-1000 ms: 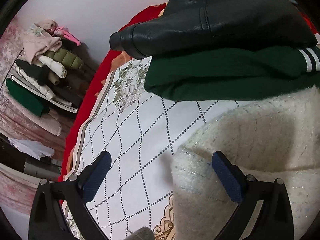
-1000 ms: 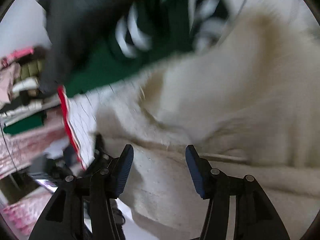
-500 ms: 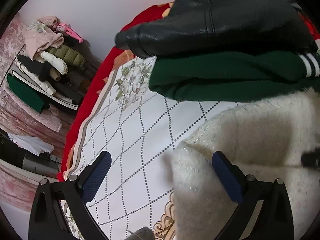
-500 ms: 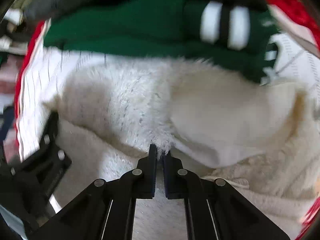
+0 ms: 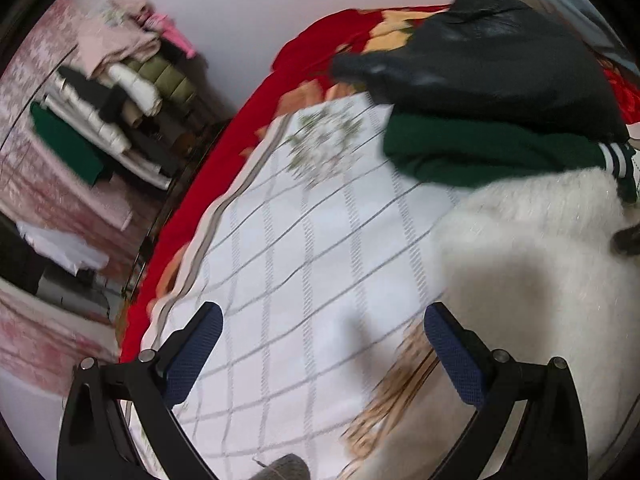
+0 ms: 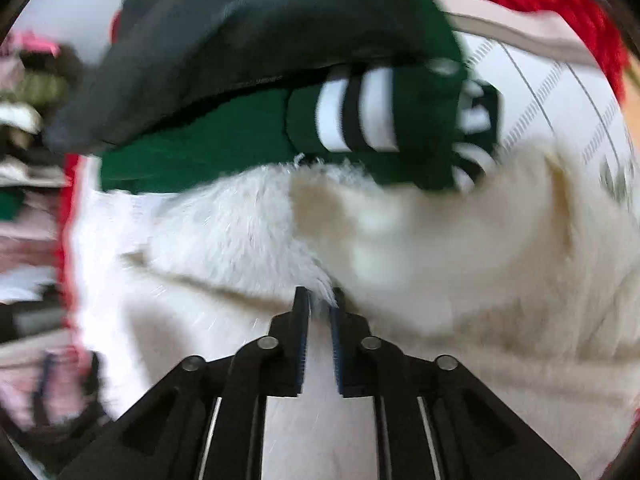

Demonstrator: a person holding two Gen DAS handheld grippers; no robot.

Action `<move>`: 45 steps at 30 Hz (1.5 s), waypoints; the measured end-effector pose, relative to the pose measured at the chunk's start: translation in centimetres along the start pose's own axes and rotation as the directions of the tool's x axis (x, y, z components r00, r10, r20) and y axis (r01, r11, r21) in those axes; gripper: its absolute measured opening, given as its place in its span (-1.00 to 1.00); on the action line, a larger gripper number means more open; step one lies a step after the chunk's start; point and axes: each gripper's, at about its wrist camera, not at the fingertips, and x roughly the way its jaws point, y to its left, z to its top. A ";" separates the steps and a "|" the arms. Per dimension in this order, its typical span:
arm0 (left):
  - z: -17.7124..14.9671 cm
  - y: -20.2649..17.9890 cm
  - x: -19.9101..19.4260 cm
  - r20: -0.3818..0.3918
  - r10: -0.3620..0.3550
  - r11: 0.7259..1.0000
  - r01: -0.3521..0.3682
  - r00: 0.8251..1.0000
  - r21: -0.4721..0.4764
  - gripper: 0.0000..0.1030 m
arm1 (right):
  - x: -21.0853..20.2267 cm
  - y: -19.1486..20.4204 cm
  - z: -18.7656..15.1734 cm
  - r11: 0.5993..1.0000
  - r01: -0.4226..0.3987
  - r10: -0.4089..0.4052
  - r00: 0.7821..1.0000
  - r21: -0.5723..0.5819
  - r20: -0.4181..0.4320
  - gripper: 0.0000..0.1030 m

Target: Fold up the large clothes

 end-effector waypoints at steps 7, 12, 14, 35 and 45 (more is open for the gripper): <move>-8.5 4.1 2.5 -0.195 -0.051 0.997 0.060 0.979 0.042 1.00 | -10.3 -8.5 -11.3 0.994 0.007 -0.020 0.992 0.105 0.123 0.57; -10.2 1.7 4.2 -0.220 -0.130 0.981 0.157 0.967 0.112 1.00 | -10.3 -14.0 -20.5 0.952 0.160 -0.194 0.975 0.262 0.107 0.57; -9.8 0.2 4.8 -0.207 -0.139 0.976 0.170 0.968 0.138 1.00 | -9.4 -15.5 -23.4 0.923 0.228 -0.266 0.960 0.310 0.088 0.57; -7.0 -3.5 8.2 -0.205 -0.113 0.984 0.138 0.972 0.113 1.00 | -4.5 -24.5 -21.3 0.848 0.237 -0.314 0.945 0.475 0.089 -0.61; -6.6 0.0 4.3 -0.193 -0.114 0.993 0.115 0.975 -0.003 1.00 | -11.5 -24.1 -24.4 0.819 0.100 -0.227 0.961 0.565 0.159 -0.19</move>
